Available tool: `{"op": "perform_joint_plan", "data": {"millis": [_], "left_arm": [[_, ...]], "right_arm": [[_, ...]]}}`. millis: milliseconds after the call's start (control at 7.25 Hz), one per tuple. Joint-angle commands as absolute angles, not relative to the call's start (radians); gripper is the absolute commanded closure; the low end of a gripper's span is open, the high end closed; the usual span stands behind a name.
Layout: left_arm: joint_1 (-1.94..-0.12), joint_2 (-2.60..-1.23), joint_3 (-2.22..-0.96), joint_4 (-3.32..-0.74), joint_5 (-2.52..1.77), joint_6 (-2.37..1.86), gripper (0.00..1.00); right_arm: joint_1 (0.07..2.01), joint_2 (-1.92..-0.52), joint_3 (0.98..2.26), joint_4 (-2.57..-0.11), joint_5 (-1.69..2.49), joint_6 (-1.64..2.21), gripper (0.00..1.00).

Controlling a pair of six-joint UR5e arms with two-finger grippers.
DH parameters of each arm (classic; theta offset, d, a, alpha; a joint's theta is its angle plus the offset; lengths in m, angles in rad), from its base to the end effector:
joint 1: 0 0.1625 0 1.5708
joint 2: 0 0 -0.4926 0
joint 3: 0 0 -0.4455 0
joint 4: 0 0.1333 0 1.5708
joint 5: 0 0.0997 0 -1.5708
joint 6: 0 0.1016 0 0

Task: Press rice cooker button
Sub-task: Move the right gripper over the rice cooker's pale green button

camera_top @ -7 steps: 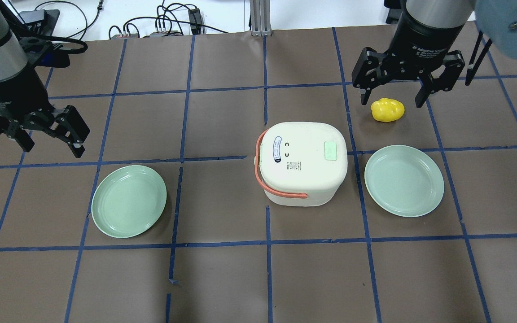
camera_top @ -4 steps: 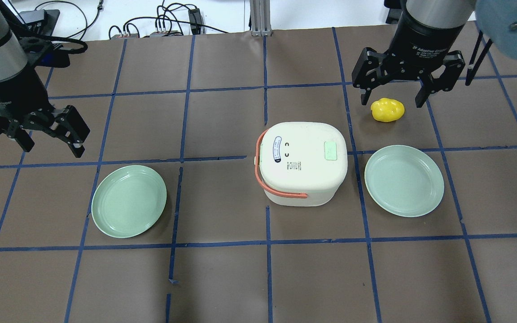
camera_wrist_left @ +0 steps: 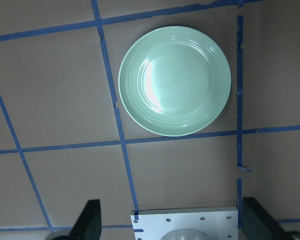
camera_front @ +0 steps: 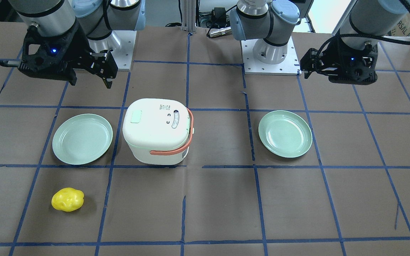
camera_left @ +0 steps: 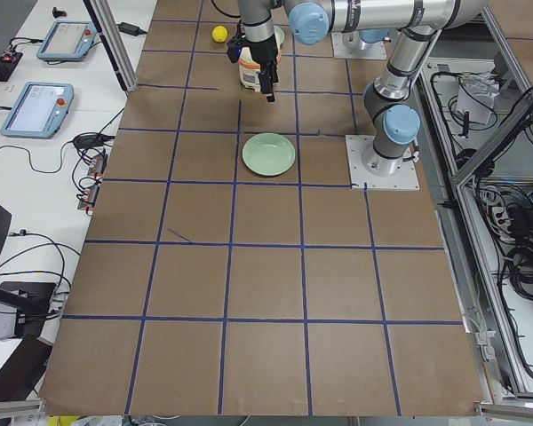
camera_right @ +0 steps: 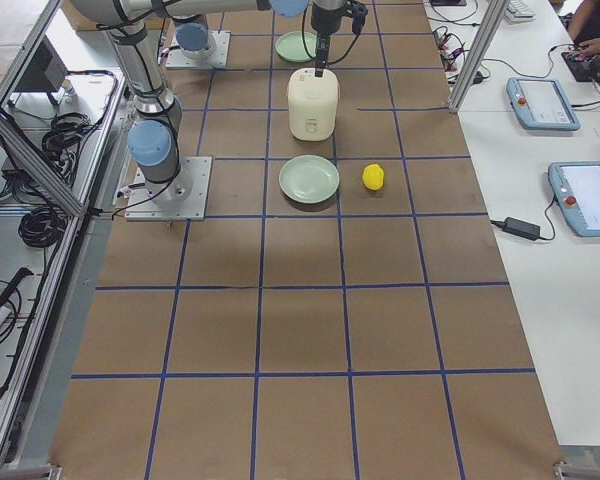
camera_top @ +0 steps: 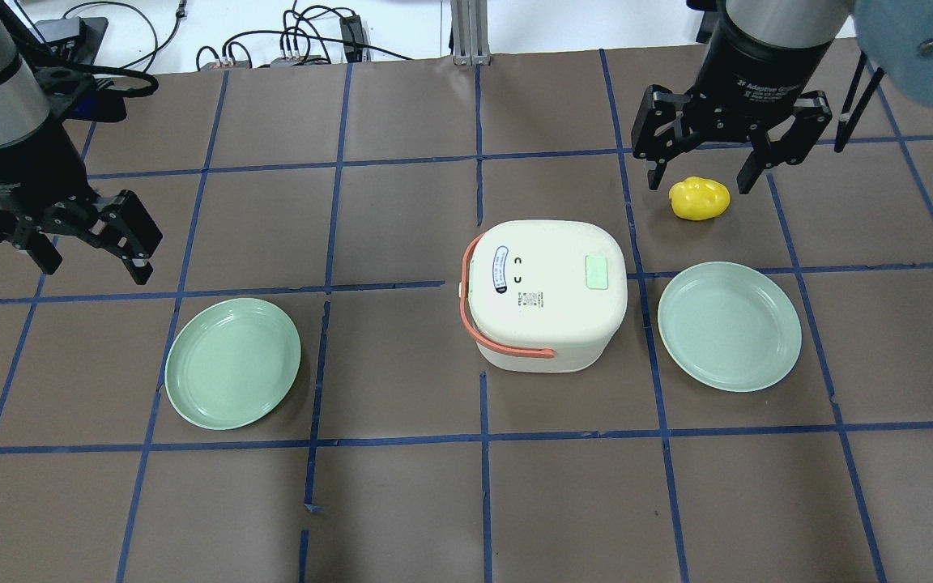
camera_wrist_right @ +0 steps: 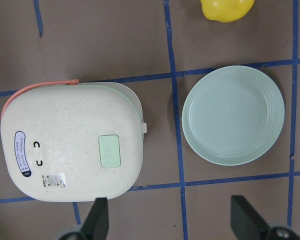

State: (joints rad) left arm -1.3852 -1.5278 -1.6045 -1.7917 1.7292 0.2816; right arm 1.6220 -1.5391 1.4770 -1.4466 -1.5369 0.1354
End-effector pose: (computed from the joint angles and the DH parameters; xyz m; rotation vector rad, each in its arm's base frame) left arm -0.0229 -0.5138 0.5398 0.1700 3.0102 0.3669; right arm 0.1649 -0.5457 0.5750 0.1326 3.1092 0.1012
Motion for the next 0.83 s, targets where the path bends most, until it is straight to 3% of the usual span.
{"op": "perform_joint_plan", "data": {"millis": [0, 276, 690], "left_arm": [[-1.385, -1.528, -1.605, -1.792, 1.729, 0.282, 0.0], [-1.385, -1.528, -1.605, -1.792, 1.729, 0.282, 0.0], [-1.385, -1.528, -1.605, -1.792, 1.729, 0.282, 0.0]], "right_arm": [[1.673, -1.525, 1.494, -1.448, -1.449, 0.137, 0.72], [1.674, -1.503, 1.531, -1.468, -1.448, 0.121, 0.88], [1.674, -1.433, 1.56, -1.552, -1.448, 0.101, 0.96]]}}
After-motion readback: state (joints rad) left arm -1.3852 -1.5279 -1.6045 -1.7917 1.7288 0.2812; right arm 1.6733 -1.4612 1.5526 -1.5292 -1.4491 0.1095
